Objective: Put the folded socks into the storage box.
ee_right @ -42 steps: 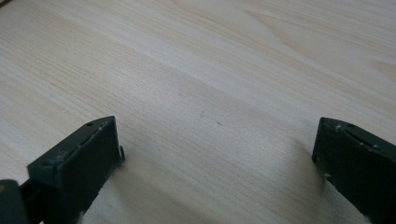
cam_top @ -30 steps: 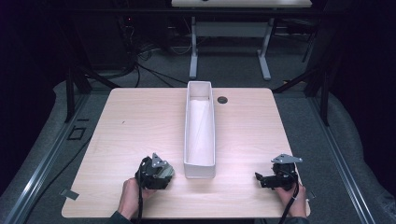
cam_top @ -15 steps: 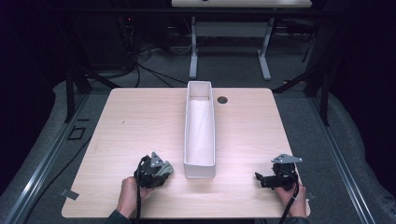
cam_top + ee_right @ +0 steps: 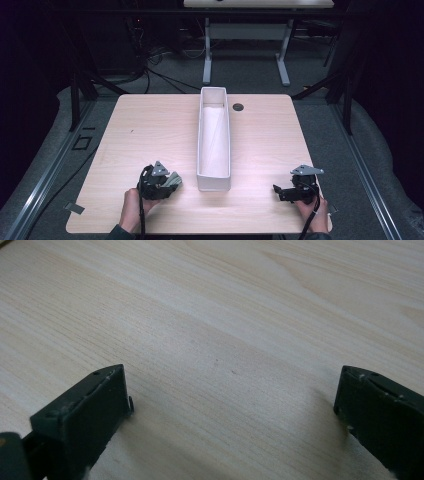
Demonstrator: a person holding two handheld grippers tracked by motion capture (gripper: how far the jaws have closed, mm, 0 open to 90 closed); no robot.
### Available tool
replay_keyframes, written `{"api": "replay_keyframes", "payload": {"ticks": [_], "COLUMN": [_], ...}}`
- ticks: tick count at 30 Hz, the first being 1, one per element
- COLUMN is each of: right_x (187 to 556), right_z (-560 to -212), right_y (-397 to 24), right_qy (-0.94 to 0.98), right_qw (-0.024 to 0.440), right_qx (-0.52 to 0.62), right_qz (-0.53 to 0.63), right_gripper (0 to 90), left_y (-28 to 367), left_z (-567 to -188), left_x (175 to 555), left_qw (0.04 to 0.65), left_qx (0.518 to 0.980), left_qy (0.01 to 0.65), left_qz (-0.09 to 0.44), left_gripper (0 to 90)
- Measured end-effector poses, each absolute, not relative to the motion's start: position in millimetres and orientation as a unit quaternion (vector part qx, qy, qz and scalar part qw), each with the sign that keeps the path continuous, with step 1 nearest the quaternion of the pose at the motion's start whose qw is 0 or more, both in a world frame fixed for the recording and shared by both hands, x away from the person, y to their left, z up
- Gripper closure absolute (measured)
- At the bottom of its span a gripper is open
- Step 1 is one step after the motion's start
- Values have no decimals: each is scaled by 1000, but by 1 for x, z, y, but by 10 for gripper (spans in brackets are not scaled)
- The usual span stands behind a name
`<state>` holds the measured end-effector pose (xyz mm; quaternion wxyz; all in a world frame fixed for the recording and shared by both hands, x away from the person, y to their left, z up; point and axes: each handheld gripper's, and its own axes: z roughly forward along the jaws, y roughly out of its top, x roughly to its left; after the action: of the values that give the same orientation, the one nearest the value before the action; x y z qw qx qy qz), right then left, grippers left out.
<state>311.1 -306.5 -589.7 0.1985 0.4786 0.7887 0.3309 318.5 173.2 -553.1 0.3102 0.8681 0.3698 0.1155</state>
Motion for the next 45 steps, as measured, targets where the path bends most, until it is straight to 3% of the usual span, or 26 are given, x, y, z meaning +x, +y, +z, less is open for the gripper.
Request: {"api": "replay_keyframes", "payload": {"ticks": [11, 45], "right_x": [312, 312], "right_z": [-589, -589], "right_y": [-306, -307], "right_qy": [789, 787], "right_qw": [198, 199], "right_qx": [480, 483], "right_qz": [329, 328], "right_gripper": [3, 4], "left_y": [189, 199], "left_z": [-539, -492], "left_x": [325, 337], "left_qw": [335, 344], "left_qx": [863, 869], "left_qy": [365, 337], "left_qz": [95, 111], "left_gripper": [623, 623]}}
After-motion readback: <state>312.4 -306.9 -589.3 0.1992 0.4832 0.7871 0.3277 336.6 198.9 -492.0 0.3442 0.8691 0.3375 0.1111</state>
